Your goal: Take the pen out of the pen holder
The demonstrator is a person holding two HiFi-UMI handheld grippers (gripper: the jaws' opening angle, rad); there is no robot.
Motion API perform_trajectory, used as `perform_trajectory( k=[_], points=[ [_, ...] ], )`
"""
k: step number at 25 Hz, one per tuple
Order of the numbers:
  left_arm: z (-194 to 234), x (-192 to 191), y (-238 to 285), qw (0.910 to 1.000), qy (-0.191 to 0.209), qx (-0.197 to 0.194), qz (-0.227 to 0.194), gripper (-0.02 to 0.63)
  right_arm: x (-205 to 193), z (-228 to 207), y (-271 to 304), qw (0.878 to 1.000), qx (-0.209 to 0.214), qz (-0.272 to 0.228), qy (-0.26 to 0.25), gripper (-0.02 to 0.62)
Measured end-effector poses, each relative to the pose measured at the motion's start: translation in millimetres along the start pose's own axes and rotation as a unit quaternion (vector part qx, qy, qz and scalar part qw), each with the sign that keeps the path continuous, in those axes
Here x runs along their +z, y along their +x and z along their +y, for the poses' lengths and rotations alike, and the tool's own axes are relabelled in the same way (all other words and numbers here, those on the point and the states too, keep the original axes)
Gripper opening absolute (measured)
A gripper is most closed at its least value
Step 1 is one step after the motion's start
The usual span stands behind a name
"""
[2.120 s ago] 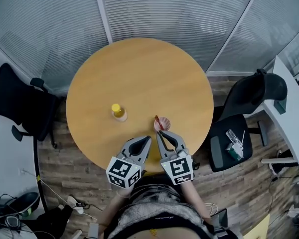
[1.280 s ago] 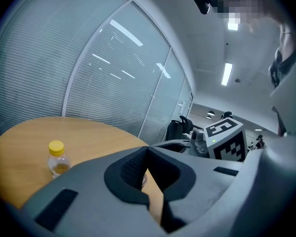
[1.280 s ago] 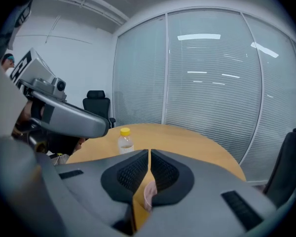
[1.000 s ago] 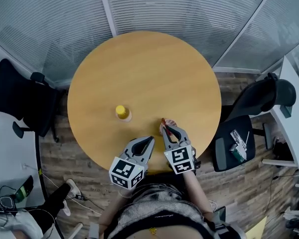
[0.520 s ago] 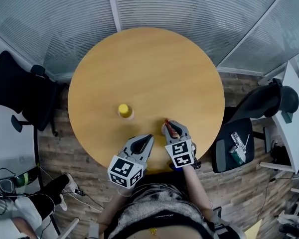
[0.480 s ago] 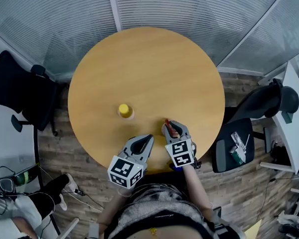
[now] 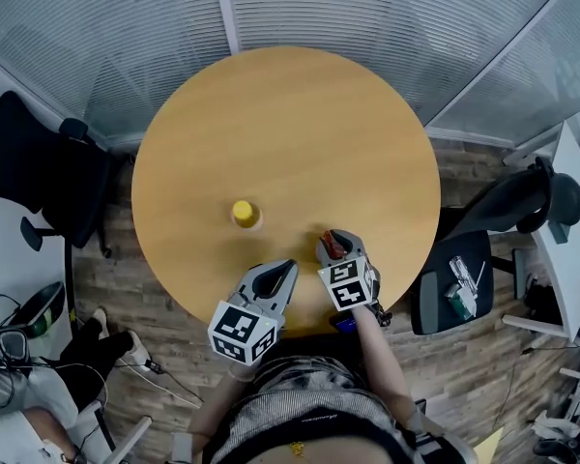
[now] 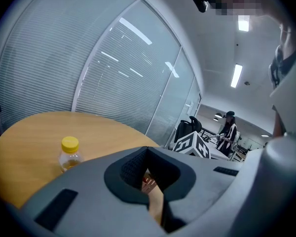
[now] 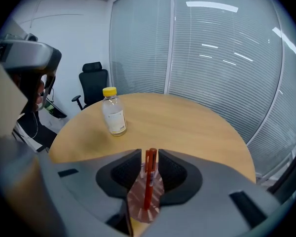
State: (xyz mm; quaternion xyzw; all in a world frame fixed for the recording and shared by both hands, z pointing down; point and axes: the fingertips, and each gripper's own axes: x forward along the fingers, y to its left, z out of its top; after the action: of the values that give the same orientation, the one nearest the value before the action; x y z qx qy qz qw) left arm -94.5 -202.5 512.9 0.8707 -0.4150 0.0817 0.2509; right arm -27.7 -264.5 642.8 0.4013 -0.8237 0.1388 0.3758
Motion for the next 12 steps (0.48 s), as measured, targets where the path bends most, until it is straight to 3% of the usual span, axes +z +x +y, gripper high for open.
perform_trajectory(
  k=[7, 12],
  points=[
    [-1.7, -4.3, 1.6, 1.0000, -0.002, 0.003, 0.001, 0.003, -5.9, -3.9, 4.6, 1.000, 0.005, -0.001, 0.011, 0.110],
    [0.6, -4.1, 1.3, 1.0000, -0.003, 0.004, 0.000, 0.003, -4.6, -2.4, 5.6, 1.000, 0.006, -0.010, 0.016, 0.072]
  ],
)
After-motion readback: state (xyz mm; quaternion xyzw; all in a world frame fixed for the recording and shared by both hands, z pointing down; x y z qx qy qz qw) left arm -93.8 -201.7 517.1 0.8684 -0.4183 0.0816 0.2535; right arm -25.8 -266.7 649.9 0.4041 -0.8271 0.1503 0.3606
